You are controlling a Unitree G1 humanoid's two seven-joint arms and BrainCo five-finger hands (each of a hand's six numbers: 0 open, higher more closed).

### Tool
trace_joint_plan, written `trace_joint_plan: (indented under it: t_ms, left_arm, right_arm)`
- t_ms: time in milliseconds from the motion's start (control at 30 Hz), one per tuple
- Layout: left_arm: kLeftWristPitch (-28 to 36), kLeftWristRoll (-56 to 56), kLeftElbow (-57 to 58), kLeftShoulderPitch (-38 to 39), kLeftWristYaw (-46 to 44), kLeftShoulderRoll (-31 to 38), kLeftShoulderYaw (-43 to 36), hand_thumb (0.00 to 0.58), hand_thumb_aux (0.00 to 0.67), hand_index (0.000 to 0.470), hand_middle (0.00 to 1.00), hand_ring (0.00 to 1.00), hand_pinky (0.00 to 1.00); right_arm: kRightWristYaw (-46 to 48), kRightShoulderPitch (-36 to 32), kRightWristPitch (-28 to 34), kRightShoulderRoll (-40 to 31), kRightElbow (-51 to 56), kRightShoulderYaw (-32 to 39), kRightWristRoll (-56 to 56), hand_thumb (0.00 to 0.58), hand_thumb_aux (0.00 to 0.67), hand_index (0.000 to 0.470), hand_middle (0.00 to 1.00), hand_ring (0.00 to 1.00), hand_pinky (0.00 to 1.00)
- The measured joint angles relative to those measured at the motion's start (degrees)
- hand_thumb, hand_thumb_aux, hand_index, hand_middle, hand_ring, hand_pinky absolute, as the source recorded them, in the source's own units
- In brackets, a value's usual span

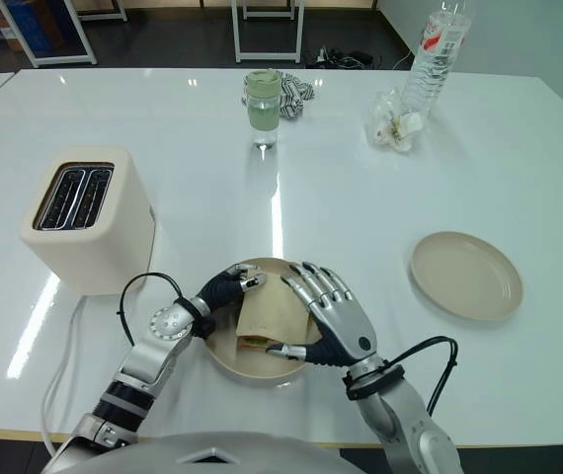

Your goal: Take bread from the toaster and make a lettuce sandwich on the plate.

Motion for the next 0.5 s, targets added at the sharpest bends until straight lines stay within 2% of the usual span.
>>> trace_joint_plan:
  t_ms: [167, 500]
  left_arm:
    - [0.2, 0.5, -0.3, 0.1, -0.1, 0.1, 0.0, 0.58, 0.67, 0.47, 1.0, 1.0, 1.0]
    - [0.4, 1.7, -0.7, 0.4, 0.1, 0.2, 0.1, 0.58, 0.67, 0.47, 1.0, 1.0, 1.0]
  right_arm:
    - [-0.9, 0.5, 0.0, -1.2, 0.0, 5.2, -9.2, 0.0, 0.0, 0.0, 0.0, 0.0, 0.0]
    - [1.3, -0.1, 3.9, -3.3, 4.1, 11.1, -15.7, 0.0, 0.0, 0.0, 0.0, 0.0, 0.0]
